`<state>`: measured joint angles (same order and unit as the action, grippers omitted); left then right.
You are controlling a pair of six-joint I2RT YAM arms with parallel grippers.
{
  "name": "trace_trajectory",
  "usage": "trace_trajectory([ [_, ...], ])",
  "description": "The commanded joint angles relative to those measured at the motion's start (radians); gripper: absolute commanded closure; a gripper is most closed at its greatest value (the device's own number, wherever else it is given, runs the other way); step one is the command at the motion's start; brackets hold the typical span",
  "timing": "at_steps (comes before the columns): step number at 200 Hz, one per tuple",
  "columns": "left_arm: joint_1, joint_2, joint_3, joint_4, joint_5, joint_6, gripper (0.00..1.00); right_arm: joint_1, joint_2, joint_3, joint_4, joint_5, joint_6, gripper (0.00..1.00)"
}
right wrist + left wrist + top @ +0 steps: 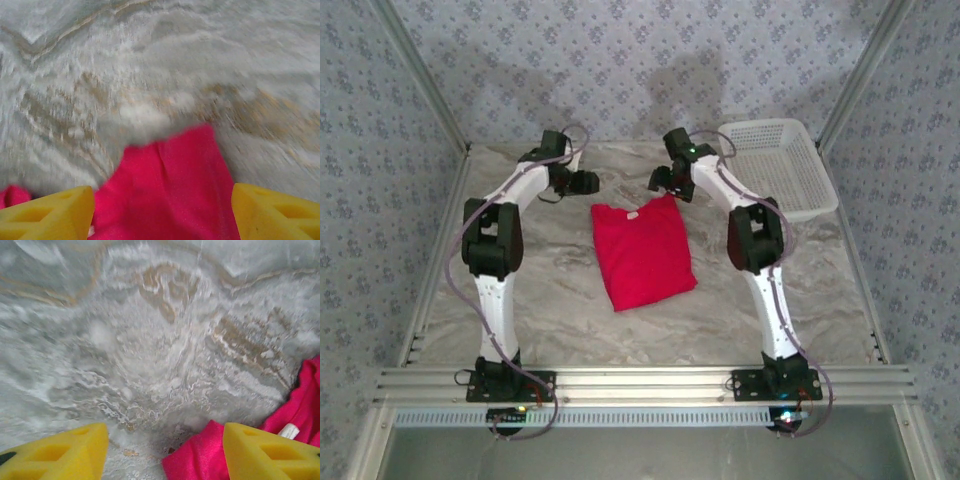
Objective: Fold the inside-out t-shirt
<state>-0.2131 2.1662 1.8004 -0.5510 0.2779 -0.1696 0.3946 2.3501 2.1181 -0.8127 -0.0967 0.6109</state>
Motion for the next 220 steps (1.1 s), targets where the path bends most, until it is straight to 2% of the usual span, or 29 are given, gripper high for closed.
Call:
trace_trajectory([
  [1, -0.053, -0.147, -0.066, -0.089, -0.122, -0.034, 0.42, -0.002, -0.239, -0.182, 0.012, 0.029, -0.049, 0.28],
  [16, -0.113, -0.257, -0.227, -0.033, -0.134, -0.082, 0.46, 0.012, -0.345, -0.364, 0.11, -0.046, -0.065, 0.36],
  [35, -0.187, -0.371, -0.451, 0.096, -0.05, -0.185, 0.54, 0.037, -0.433, -0.537, 0.207, -0.157, -0.062, 0.56],
  [51, -0.225, -0.433, -0.611, 0.221, -0.001, -0.272, 0.58, 0.071, -0.459, -0.63, 0.266, -0.177, -0.054, 0.66],
  [65, -0.238, -0.453, -0.702, 0.304, 0.017, -0.305, 0.64, 0.097, -0.457, -0.696, 0.29, -0.184, -0.037, 0.69],
  [82, -0.238, -0.427, -0.735, 0.324, 0.016, -0.29, 0.71, 0.125, -0.448, -0.793, 0.327, -0.192, 0.002, 0.71],
  [120, -0.232, -0.364, -0.733, 0.336, 0.014, -0.227, 0.73, 0.212, -0.541, -1.045, 0.383, -0.126, 0.139, 0.73],
  [137, -0.226, -0.381, -0.727, 0.326, -0.005, -0.198, 0.73, 0.26, -0.607, -1.078, 0.375, -0.081, 0.17, 0.73],
  [152, -0.213, -0.414, -0.712, 0.312, -0.017, -0.187, 0.7, 0.267, -0.656, -1.032, 0.322, -0.022, 0.127, 0.67],
  [162, -0.198, -0.428, -0.689, 0.298, 0.015, -0.177, 0.66, 0.255, -0.676, -0.985, 0.278, 0.011, 0.072, 0.52],
  [180, -0.161, -0.426, -0.632, 0.26, 0.092, -0.169, 0.6, 0.204, -0.689, -0.918, 0.248, 0.019, -0.032, 0.35],
  [193, -0.129, -0.407, -0.588, 0.226, 0.12, -0.171, 0.54, 0.158, -0.682, -0.874, 0.236, -0.001, -0.083, 0.28],
  [220, -0.067, -0.37, -0.544, 0.226, 0.216, -0.167, 0.5, 0.074, -0.621, -0.845, 0.216, 0.01, -0.132, 0.26],
])
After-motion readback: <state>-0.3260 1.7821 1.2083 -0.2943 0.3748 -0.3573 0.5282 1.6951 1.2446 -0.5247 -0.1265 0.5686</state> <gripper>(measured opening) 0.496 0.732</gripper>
